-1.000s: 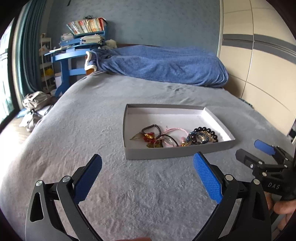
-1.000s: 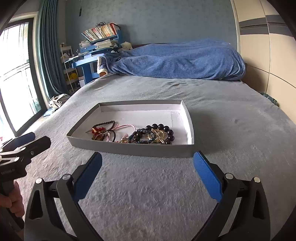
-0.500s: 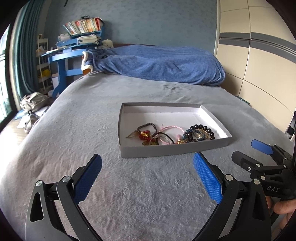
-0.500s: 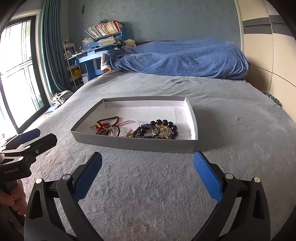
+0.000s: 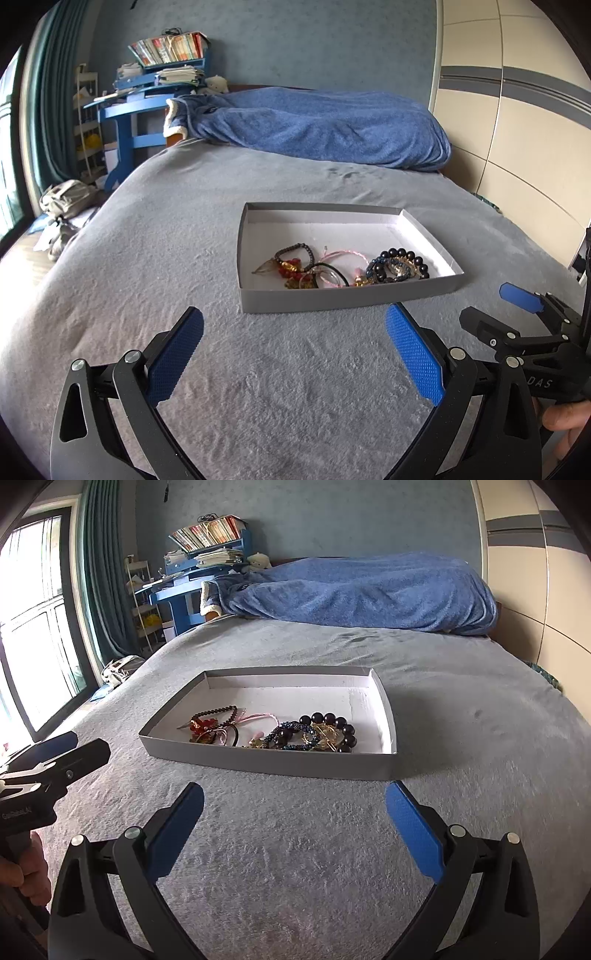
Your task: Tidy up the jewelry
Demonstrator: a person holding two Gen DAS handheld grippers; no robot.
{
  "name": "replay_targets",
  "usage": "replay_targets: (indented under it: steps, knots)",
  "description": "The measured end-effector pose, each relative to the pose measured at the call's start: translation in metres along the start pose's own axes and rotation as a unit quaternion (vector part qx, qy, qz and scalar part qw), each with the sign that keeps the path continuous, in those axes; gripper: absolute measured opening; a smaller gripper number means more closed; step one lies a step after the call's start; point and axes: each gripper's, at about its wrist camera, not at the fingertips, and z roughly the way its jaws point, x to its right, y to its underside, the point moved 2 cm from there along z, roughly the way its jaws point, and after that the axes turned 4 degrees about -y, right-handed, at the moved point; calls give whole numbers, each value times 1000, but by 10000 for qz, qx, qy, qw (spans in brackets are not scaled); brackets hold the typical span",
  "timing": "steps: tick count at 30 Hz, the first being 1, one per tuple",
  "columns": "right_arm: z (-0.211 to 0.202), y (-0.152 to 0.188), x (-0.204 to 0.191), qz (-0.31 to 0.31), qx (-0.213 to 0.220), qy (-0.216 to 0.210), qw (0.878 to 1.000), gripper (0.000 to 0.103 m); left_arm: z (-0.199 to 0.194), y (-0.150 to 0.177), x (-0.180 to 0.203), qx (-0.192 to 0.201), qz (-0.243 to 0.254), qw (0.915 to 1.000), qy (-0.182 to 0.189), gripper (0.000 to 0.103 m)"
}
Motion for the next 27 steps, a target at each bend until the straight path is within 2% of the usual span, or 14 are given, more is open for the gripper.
replay_targets:
  steps: [16,27]
  knots:
    - [0,0,-1,29,16,-49,10000,97,0,3,8,-12,166,9998,50,98]
    - [0,-1,-1,33,-3,-38,10000,97,3,3,4,-103,100,9999,35,98]
